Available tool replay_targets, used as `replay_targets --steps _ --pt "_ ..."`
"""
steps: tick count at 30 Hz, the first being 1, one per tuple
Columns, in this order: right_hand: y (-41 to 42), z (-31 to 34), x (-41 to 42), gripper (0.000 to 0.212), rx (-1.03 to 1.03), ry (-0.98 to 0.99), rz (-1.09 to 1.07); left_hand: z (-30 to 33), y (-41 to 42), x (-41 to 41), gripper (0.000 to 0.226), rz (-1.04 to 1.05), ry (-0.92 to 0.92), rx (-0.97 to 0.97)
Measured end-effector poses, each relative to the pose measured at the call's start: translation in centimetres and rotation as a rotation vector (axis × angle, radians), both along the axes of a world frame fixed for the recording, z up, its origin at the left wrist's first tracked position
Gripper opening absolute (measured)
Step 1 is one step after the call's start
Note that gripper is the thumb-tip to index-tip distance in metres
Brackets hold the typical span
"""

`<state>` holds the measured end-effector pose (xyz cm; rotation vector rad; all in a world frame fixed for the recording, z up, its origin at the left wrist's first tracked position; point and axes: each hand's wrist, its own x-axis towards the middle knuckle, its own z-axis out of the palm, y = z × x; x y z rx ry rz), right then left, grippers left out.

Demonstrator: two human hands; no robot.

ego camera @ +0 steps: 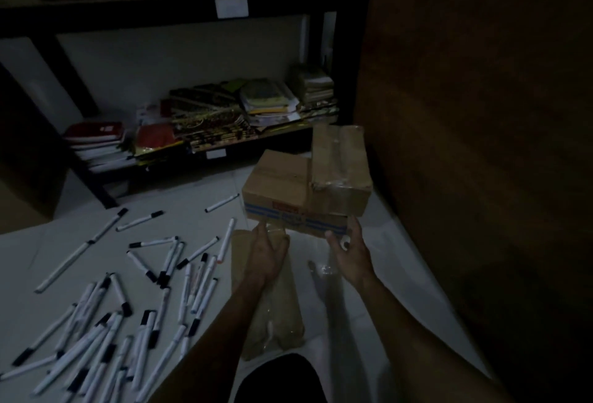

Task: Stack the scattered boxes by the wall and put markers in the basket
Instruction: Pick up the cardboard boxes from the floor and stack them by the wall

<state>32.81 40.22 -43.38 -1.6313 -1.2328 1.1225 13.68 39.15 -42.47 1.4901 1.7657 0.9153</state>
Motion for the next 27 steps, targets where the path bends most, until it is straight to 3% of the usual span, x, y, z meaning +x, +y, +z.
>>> replay_targets --steps 5,20,24,27 --pt "3.6 2.0 3.0 0.079 0.080 0.010 -0.077 2.2 5.4 3.8 0.071 -0.058 -0.082 0.035" --pt "15.1 -0.1 7.3 0.084 -0.024 0.080 -0.156 0.7 18.3 7.3 0.069 0.050 -0.324 -0.067" --pt "18.0 -0.6 7.7 0.073 -0.038 0.213 -0.066 0.0 21.5 7.4 0.063 0.034 -0.363 -0.095" --pt "18.8 -0.8 7.5 0.059 -0.045 0.435 0.010 -0.8 22.1 8.1 0.047 -0.015 -0.556 -0.196"
